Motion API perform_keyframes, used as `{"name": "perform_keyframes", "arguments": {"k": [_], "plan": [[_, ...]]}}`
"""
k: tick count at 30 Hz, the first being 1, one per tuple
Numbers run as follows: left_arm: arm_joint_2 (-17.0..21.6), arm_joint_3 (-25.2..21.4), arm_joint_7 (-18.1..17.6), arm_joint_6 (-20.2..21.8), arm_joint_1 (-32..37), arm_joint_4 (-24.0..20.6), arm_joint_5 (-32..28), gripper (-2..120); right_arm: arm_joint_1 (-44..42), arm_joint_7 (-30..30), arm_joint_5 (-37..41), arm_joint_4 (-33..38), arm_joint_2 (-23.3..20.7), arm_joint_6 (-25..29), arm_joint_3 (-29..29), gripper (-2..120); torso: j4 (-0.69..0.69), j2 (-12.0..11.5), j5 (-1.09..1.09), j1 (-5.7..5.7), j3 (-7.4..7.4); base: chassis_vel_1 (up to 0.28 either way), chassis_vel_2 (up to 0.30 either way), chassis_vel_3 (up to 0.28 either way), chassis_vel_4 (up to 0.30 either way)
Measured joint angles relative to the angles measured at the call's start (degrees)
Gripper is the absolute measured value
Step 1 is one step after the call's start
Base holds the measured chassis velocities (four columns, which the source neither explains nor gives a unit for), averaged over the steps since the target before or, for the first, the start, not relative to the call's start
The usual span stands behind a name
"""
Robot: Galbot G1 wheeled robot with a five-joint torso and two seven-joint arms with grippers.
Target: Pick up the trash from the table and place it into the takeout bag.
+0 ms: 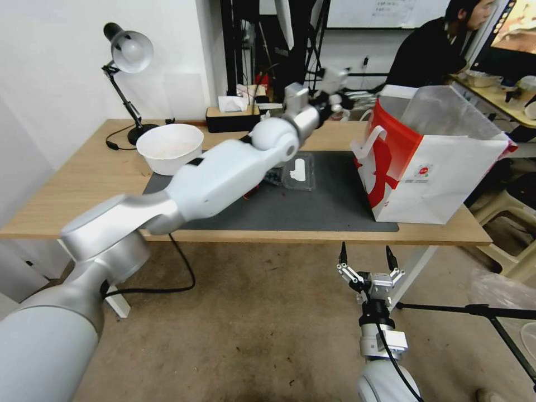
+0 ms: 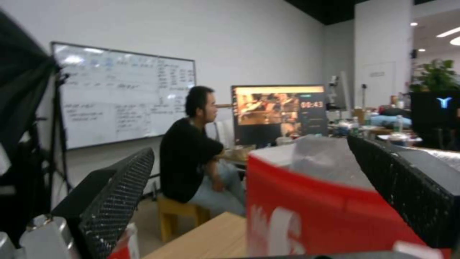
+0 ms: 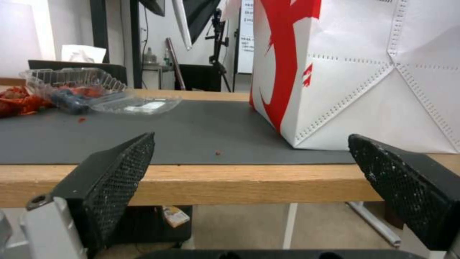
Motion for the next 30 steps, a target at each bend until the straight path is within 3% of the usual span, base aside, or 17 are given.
{"name": "perform_keyframes", "arguments": {"k": [16, 23, 30], "plan": [[13.9, -9.2, -2.4, 1.8, 13.3, -11.0, 2.9, 100, 0.1, 0.0, -0.3, -0.1, 0.4, -0.2, -0.4, 100, -0.01, 0.0, 0.01, 0.0, 0.0, 0.0, 0.0, 0.0, 0.0], [20.8, -18.4, -3.2, 2.5, 22.9, -16.0, 5.1, 100, 0.0, 0.0, -0.4, -0.3, 0.1, -0.2, -0.6, 100, 0.0, 0.0, 0.01, 0.0, -0.01, 0.0, 0.0, 0.0, 0.0], [24.1, -26.2, -3.1, 2.5, 32.2, -20.0, 6.6, 100, 0.2, -0.2, -0.5, -0.4, 0.1, -0.2, -1.2, 100, -0.01, 0.0, -0.01, 0.0, 0.0, 0.0, 0.0, 0.0, 0.0]]}}
